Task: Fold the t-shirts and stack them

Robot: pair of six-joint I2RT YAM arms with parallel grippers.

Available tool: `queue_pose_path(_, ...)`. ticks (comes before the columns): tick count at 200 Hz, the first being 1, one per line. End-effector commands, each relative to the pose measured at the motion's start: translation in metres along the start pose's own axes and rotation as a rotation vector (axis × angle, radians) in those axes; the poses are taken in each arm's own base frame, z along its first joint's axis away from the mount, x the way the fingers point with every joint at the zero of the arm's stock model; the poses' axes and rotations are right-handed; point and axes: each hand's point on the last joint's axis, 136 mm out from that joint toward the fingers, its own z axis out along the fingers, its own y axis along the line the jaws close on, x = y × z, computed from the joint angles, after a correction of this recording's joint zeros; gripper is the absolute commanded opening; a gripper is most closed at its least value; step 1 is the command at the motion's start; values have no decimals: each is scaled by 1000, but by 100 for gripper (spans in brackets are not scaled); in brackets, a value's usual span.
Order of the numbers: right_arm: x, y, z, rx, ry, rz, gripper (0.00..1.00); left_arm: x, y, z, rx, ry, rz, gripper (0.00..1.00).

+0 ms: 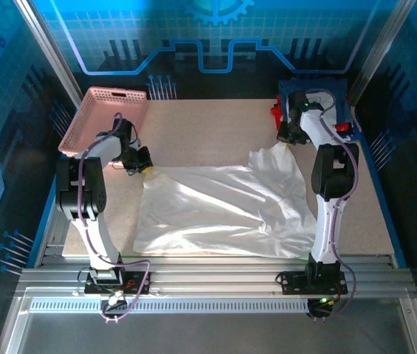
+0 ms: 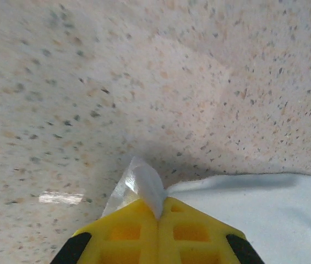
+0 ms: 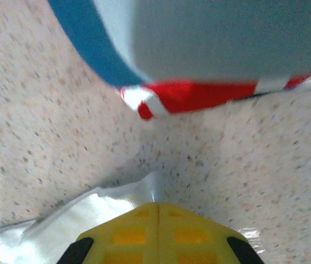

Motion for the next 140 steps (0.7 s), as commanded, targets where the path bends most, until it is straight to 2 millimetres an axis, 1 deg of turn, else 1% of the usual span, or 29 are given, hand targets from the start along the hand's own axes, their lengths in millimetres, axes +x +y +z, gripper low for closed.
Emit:
queue_pose_path(1,-10,-7,-8,38,-16,-14,0,-1,-6,-11,39,-3,24,0)
queue_pose_path(34,-9,-3,3,24,0,1,0,-3,-12,-7,71,0,18,0)
queue_pose_path(55,-12,-4,4,32,-8,12,0,-6,-14,-9,76,-7,24,0)
queue_pose_path(84,-20,-3,-1,28,-33,-1,0,-14,-23,-16,93,-26,41,0)
queue_pose_path(102,-26,0,-6,16,-58,-16,0,-24,-29,-23,100,-51,53,0)
queue_pose_path(125,-34,3,-12,5,-81,-25,0,-35,-30,-31,101,-77,54,0)
queue_pose_path(140,-37,4,-14,3,-85,-27,0,-38,-29,-31,98,-76,53,0)
